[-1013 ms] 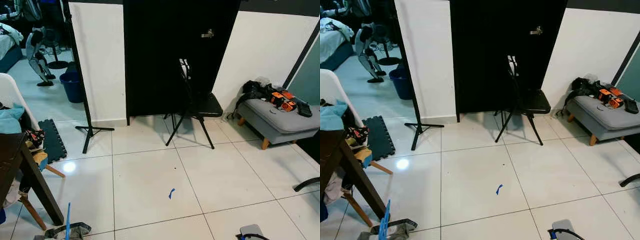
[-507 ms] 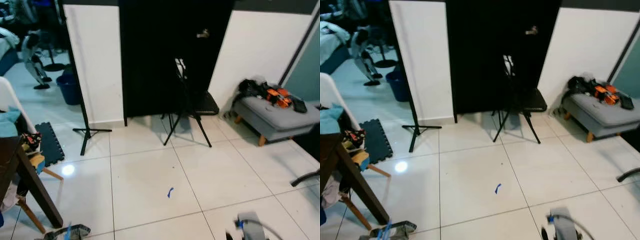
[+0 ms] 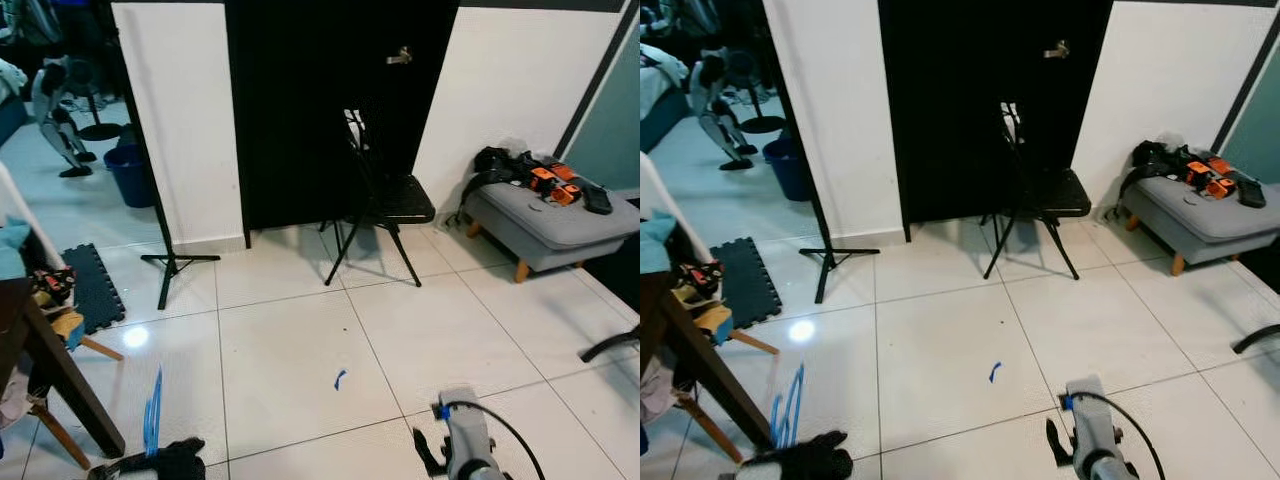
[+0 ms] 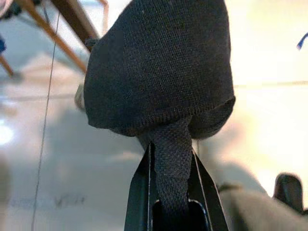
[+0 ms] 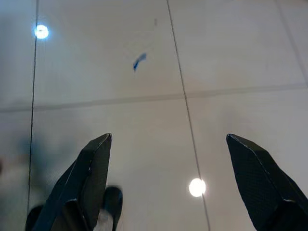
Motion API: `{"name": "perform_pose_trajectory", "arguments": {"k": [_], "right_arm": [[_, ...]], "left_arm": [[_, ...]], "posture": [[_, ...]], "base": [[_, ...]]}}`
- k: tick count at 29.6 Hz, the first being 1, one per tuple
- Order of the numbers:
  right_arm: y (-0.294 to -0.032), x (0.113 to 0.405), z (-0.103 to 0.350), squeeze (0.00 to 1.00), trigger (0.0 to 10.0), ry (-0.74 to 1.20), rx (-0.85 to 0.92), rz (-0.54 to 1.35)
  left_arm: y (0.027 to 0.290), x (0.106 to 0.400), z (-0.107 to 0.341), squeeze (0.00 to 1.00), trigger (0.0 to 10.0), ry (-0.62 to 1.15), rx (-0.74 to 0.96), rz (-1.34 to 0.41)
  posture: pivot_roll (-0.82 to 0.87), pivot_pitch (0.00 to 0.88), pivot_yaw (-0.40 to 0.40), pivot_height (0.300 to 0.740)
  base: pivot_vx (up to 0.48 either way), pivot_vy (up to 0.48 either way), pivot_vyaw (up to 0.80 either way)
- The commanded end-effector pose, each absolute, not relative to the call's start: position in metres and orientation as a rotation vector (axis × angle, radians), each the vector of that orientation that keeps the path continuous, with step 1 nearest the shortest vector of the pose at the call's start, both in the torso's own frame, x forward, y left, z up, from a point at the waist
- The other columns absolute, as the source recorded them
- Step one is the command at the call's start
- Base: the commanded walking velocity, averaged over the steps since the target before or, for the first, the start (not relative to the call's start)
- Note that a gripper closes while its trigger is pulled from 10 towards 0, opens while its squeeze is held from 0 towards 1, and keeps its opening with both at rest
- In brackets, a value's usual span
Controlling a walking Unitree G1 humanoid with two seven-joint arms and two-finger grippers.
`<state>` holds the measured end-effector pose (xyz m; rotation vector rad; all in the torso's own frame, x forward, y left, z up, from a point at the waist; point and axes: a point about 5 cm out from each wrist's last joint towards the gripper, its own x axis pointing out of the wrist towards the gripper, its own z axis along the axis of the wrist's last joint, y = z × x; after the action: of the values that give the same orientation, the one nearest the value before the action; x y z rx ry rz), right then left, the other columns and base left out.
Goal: Hang hanger
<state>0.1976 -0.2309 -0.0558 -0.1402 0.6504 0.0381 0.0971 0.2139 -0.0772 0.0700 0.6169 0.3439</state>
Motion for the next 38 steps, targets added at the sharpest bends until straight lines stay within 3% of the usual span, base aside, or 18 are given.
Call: {"name": "perform_pose_trajectory", "arguments": {"k": [1, 3, 10, 24, 27, 34, 36, 37, 38], "right_arm": [[-0.233, 0.193, -0.059, 0.0, 10.0, 0.678, -0.134, 0.034], [-0.244, 0.176, -0.065, 0.0, 10.0, 0.733, -0.13, 0.008], [-0.25, 0.164, -0.069, 0.0, 10.0, 0.776, -0.163, 0.046], [-0.23, 0.153, -0.08, 0.0, 10.0, 0.844, -0.056, 0.104], [-0.216, 0.17, -0.076, 0.0, 10.0, 0.807, -0.082, 0.165], [-0.217, 0.19, -0.067, 0.0, 10.0, 0.753, -0.092, 0.15], [-0.208, 0.27, -0.013, 0.0, 10.0, 0.496, -0.006, 0.121], [-0.204, 0.294, 0.008, 0.0, 10.0, 0.409, 0.025, 0.124], [-0.204, 0.294, 0.008, 0.0, 10.0, 0.409, 0.025, 0.124]], "left_arm": [[0.213, 0.097, -0.077, 0.0, 10.0, 0.612, 0.055, 0.343], [0.209, 0.076, -0.078, 0.0, 10.0, 0.641, 0.056, 0.319], [0.197, 0.066, -0.074, 0.0, 10.0, 0.64, 0.052, 0.316], [0.179, 0.084, -0.082, 0.0, 10.0, 0.68, -0.01, 0.215], [0.161, 0.102, -0.081, 0.0, 10.0, 0.658, -0.062, 0.197], [0.168, 0.114, -0.074, 0.0, 10.0, 0.61, -0.06, 0.213], [0.209, 0.159, -0.04, 0.0, 10.0, 0.418, -0.064, 0.281], [0.221, 0.173, -0.027, 0.0, 10.0, 0.358, -0.066, 0.294], [0.221, 0.173, -0.027, 0.0, 10.0, 0.358, -0.066, 0.294]], "posture": [[-0.07, 0.0, -0.022, 0.74], [-0.05, 0.0, -0.052, 0.74], [-0.05, 0.0, -0.058, 0.74], [-0.03, 0.0, -0.05, 0.74], [-0.02, 0.0, -0.066, 0.74], [-0.01, 0.0, -0.07, 0.74], [-0.01, 0.0, -0.059, 0.74], [-0.01, 0.0, -0.059, 0.74], [-0.01, 0.0, -0.059, 0.74]], "base": [[0.0, 0.0, 0.0], [0.0, 0.0, 0.0], [0.0, 0.0, 0.0], [0.0, 0.0, 0.0], [0.0, 0.0, 0.0], [0.0, 0.0, 0.0], [0.0, 0.0, 0.0], [0.0, 0.0, 0.0], [0.0, 0.0, 0.0]]}}
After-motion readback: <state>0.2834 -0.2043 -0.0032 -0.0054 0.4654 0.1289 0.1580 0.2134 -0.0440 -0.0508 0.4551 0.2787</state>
